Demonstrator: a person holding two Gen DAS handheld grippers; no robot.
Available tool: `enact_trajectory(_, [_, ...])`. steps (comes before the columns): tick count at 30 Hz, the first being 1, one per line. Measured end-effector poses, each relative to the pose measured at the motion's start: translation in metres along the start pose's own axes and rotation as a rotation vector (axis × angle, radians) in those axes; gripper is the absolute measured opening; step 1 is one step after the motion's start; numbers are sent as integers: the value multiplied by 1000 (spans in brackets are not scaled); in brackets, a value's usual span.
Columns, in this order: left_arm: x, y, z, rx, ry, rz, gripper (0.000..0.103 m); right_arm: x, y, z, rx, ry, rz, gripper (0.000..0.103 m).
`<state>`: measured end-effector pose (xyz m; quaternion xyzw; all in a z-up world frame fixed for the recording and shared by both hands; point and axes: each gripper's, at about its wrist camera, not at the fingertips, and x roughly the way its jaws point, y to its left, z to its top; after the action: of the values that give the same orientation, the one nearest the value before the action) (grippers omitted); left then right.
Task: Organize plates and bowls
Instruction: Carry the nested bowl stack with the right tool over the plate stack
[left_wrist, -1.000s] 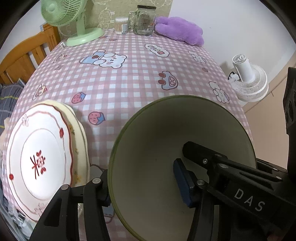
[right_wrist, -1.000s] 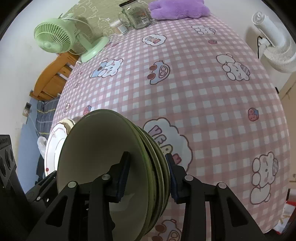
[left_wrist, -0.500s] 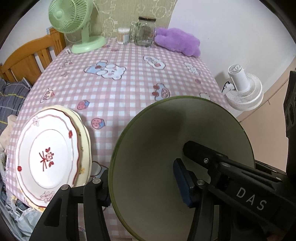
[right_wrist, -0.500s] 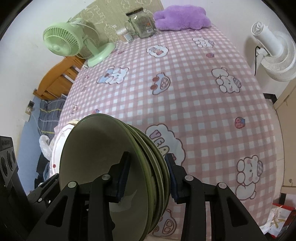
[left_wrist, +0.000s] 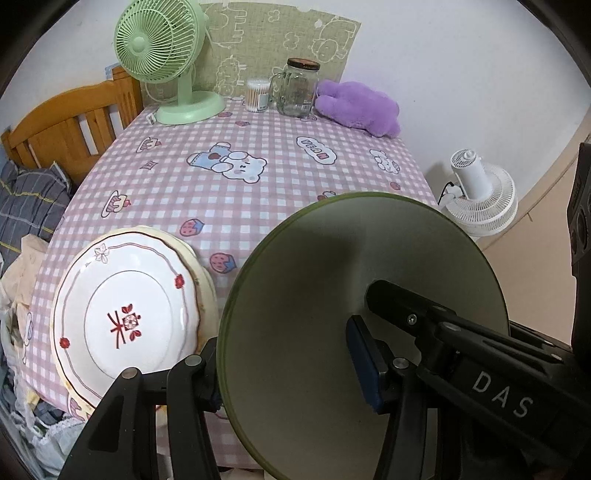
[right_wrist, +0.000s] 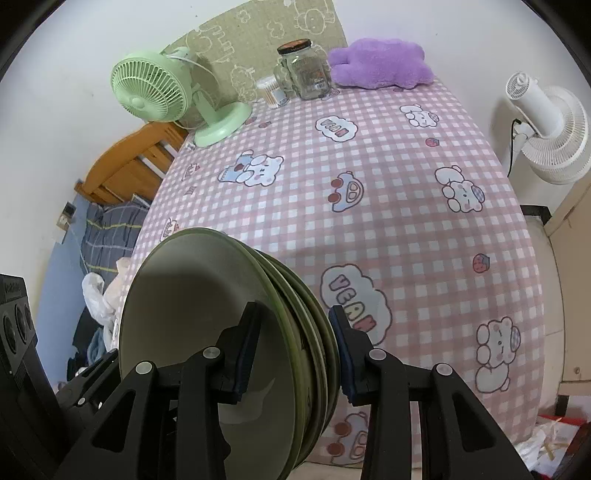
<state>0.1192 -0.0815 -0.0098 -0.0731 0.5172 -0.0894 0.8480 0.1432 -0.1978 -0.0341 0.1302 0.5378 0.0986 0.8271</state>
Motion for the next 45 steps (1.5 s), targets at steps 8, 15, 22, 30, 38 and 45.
enact_trajectory(8, [-13, 29, 4, 49, -3, -23, 54, 0, 31, -5, 40, -19, -23, 41])
enact_trajectory(15, [-21, 60, 9, 81, 6, -47, 54, 4, 62, -8, 63, -34, -56, 41])
enact_trajectory(22, [-24, 93, 13, 87, 21, -68, 54, 15, 93, -10, 78, -30, -78, 41])
enact_trajectory(30, [-24, 129, 19, 93, 37, -87, 54, 33, 127, -10, 93, -24, -101, 41])
enact_trajectory(38, [-21, 172, 22, 106, 61, -92, 54, 58, 161, -14, 114, -11, -109, 41])
enact_trajectory(45, [-11, 199, 22, 125, 95, -122, 53, 77, 182, -19, 145, -2, -139, 41])
